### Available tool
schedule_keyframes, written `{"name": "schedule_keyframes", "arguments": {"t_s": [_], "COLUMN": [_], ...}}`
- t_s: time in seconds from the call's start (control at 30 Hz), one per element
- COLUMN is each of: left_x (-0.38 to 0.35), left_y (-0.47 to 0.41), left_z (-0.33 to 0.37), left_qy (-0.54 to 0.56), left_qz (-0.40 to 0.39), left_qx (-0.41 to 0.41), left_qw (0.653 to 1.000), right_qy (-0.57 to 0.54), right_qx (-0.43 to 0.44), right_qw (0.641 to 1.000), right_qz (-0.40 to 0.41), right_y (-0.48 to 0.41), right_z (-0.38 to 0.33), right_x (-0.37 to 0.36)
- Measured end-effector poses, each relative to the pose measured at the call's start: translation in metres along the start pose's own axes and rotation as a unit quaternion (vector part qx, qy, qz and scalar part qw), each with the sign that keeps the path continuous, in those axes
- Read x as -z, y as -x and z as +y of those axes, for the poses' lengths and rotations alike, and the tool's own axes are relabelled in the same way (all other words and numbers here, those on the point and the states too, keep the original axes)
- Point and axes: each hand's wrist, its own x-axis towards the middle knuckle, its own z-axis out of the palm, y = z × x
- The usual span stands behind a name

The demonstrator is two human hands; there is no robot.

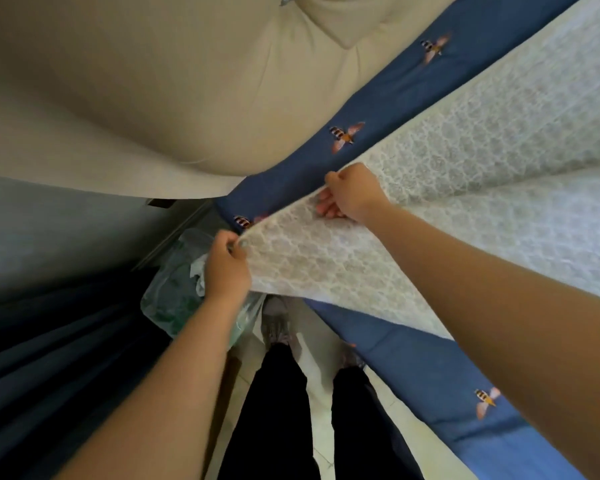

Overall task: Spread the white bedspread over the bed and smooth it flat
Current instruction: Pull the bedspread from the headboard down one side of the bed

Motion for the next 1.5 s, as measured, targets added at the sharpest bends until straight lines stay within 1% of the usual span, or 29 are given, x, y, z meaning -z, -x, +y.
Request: {"name": "schedule_keyframes", "arguments": {"t_s": [0.1,0.2,0.27,0.37,0.47,0.53,0.6,0.63,0.67,0.7,0.73,0.77,0.8,0.83,0.87,0.9,0.93,1.0,1.1,1.23,1.33,1.4,1.5], "left_x": [0.026,0.050,0.067,0.084,0.074,0.059,0.044,0.038,0.033,0.028,0.023,0.018,0.013,0.008,0.004,-0.001,-0.008,-0.020,-0.044,-0.089,-0.125,-0.147,-0.179], "left_y": [-0.030,-0.052,-0.060,-0.067,-0.063,-0.054,-0.042,-0.035,-0.024,-0.013,-0.002,0.009,0.016,0.022,0.026,0.030,0.033,0.035,0.033,0.032,0.022,0.017,0.008], "left_z": [0.011,0.010,0.003,-0.003,-0.001,0.000,-0.001,-0.001,0.001,0.002,0.004,0.004,0.004,0.005,0.008,0.013,0.021,0.038,0.065,0.107,0.143,0.163,0.193], "left_qy": [-0.044,-0.097,-0.133,-0.163,-0.164,-0.125,-0.097,-0.107,-0.125,-0.141,-0.154,-0.172,-0.191,-0.208,-0.219,-0.221,-0.216,-0.194,-0.191,-0.234,-0.270,-0.260,-0.238], "left_qz": [0.022,0.035,0.040,0.054,0.066,0.078,0.124,0.161,0.194,0.213,0.211,0.197,0.182,0.172,0.166,0.162,0.159,0.144,0.087,0.035,-0.017,-0.056,-0.097], "left_qx": [-0.023,-0.011,0.001,-0.011,-0.008,0.016,0.029,0.027,0.014,-0.019,-0.069,-0.127,-0.179,-0.219,-0.245,-0.263,-0.277,-0.301,-0.323,-0.319,-0.339,-0.346,-0.364], "left_qw": [0.999,0.995,0.990,0.985,0.984,0.989,0.987,0.981,0.973,0.967,0.963,0.957,0.948,0.938,0.930,0.925,0.923,0.923,0.923,0.918,0.901,0.900,0.895], "right_qy": [-0.040,-0.080,-0.090,-0.078,-0.033,0.053,0.120,0.135,0.153,0.175,0.195,0.198,0.165,0.102,0.034,-0.013,-0.033,-0.037,0.031,0.081,0.077,0.064,-0.012], "right_qx": [0.008,0.026,0.048,0.081,0.113,0.150,0.198,0.224,0.250,0.274,0.289,0.288,0.270,0.231,0.190,0.154,0.132,0.100,0.089,0.089,0.072,0.070,0.058], "right_qw": [0.999,0.996,0.993,0.991,0.991,0.986,0.971,0.963,0.953,0.943,0.934,0.933,0.944,0.963,0.979,0.988,0.991,0.992,0.990,0.985,0.986,0.987,0.986], "right_qz": [0.000,-0.027,-0.054,-0.072,-0.062,-0.059,-0.060,-0.066,-0.071,-0.074,-0.080,-0.089,-0.094,-0.092,-0.069,-0.025,0.020,0.066,0.107,0.121,0.128,0.132,0.156], "right_y": [-0.010,-0.015,-0.014,-0.014,-0.018,-0.017,-0.008,-0.002,0.005,0.010,0.015,0.020,0.023,0.025,0.024,0.021,0.013,-0.003,-0.019,-0.034,-0.046,-0.058,-0.087], "right_z": [-0.022,-0.044,-0.049,-0.042,-0.035,-0.032,-0.028,-0.025,-0.021,-0.018,-0.014,-0.011,-0.010,-0.009,-0.007,-0.005,-0.002,0.006,0.024,0.054,0.067,0.074,0.077], "right_x": [-0.010,-0.025,-0.039,-0.056,-0.057,-0.058,-0.059,-0.060,-0.060,-0.059,-0.058,-0.057,-0.051,-0.043,-0.033,-0.019,0.000,0.037,0.092,0.150,0.191,0.214,0.247]}}
